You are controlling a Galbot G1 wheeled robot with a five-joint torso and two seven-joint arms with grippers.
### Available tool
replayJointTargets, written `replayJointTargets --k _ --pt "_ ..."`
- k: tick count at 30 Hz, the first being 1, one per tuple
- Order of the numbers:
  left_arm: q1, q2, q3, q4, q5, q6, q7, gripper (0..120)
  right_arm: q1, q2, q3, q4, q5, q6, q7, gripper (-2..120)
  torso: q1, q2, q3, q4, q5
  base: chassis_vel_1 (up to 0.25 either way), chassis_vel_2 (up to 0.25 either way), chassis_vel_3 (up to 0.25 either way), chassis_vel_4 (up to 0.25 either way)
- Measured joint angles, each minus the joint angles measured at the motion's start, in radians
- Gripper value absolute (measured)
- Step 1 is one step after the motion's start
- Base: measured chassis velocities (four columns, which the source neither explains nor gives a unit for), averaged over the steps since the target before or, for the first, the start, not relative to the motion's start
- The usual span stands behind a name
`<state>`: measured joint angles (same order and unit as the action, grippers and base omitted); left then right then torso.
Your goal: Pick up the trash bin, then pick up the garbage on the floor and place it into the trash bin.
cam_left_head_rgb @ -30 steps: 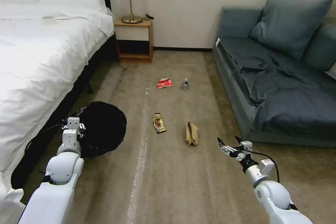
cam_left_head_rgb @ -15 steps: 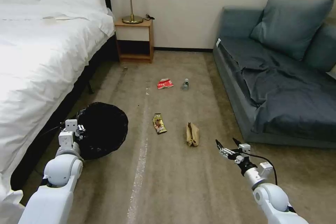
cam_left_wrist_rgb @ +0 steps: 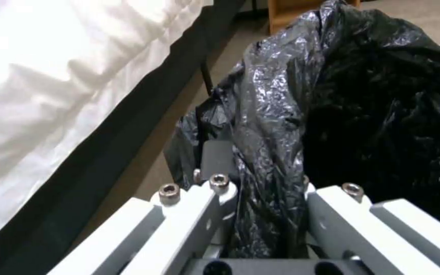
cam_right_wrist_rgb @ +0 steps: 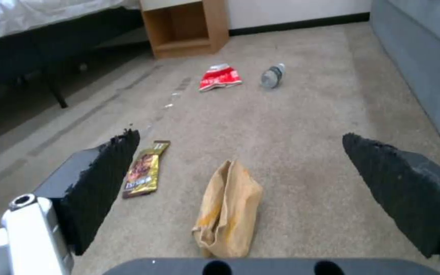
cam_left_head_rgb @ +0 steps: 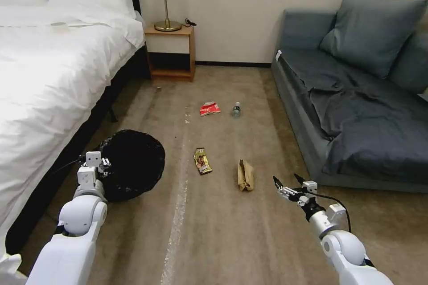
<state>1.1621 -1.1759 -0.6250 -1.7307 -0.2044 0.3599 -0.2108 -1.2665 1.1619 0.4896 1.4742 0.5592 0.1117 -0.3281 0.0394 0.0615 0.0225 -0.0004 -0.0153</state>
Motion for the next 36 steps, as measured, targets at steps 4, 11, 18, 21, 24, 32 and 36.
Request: replayJointTargets --k 4,11,18,21,24,32,36 --pt "-0.002 0.001 -0.003 0.003 -0.002 -0.001 0.002 4 0.008 0.005 -0.005 -0.007 0.0 0.001 0.0 100 0.0 0.0 0.0 0.0 0.0 -0.056 0.066 0.06 -0.065" --pt "-0.001 0.002 -0.009 0.01 -0.001 -0.008 0.011 4 0.022 0.023 -0.021 -0.021 -0.001 0.001 0.0 100 0.0 0.0 0.0 0.0 0.0 -0.072 0.076 0.084 -0.08" --pt "0.001 0.007 -0.017 0.016 0.0 -0.015 0.018 4 0.029 0.027 -0.027 -0.03 -0.001 0.003 -0.005 100 0.0 0.0 0.0 0.0001 -0.0001 -0.088 0.091 0.081 -0.086" --pt "-0.005 0.013 -0.02 0.016 -0.005 -0.015 0.018 4 0.031 0.026 -0.026 -0.036 -0.001 0.004 -0.016 100 0.0 0.0 0.0 0.0 0.0 -0.102 0.081 0.091 -0.086" --pt "-0.008 0.015 -0.021 0.017 -0.008 -0.015 0.017 4 0.032 0.026 -0.025 -0.041 -0.001 0.004 -0.024 100 0.0 0.0 0.0 0.0 0.0001 -0.115 0.11 0.109 -0.113" --pt "-0.002 0.015 -0.022 0.026 -0.003 -0.016 0.019 4 0.033 0.036 -0.025 -0.05 -0.001 0.006 -0.031 100 0.0 0.0 0.0 -0.0001 -0.0002 -0.137 0.135 0.141 -0.153" --pt "-0.001 0.015 -0.025 0.026 -0.002 -0.017 0.021 4 0.034 0.04 -0.026 -0.052 -0.002 0.006 -0.033 100 0.0 0.0 0.0 0.0001 0.0002 -0.158 0.171 0.164 -0.154"
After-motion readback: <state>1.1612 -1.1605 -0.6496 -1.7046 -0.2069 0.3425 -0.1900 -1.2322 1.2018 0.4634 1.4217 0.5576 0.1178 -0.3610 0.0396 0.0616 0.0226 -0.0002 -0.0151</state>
